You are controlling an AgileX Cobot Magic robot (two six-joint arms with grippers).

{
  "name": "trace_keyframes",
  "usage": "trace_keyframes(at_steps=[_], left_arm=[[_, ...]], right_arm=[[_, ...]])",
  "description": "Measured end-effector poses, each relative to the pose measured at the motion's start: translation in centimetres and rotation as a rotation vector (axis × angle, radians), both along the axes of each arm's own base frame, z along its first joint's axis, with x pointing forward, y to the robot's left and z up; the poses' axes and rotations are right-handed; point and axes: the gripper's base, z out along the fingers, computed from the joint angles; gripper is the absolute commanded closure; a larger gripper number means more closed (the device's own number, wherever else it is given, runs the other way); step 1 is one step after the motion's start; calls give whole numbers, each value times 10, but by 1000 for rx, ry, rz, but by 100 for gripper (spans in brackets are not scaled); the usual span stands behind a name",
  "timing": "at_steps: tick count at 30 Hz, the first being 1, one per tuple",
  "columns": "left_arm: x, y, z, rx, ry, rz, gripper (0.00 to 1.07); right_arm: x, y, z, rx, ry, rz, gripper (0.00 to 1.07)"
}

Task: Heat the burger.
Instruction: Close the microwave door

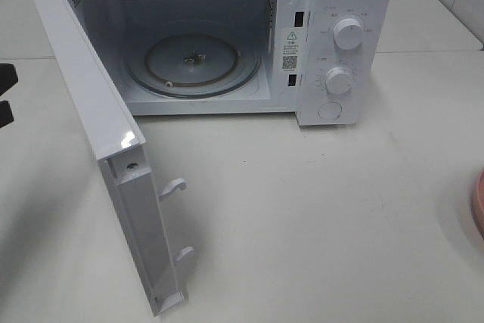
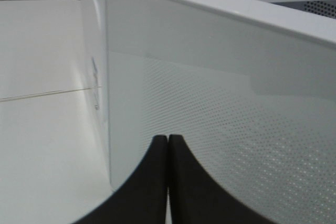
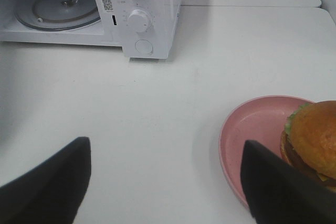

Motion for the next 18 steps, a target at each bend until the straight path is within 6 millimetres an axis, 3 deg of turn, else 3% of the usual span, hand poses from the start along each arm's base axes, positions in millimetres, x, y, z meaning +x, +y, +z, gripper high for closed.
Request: trace_keyframes(at_steps=[18], left_arm=[[43,-49,-16,-29,63,-170,107]], right_arm=[[0,0,0,0,0,0,32]])
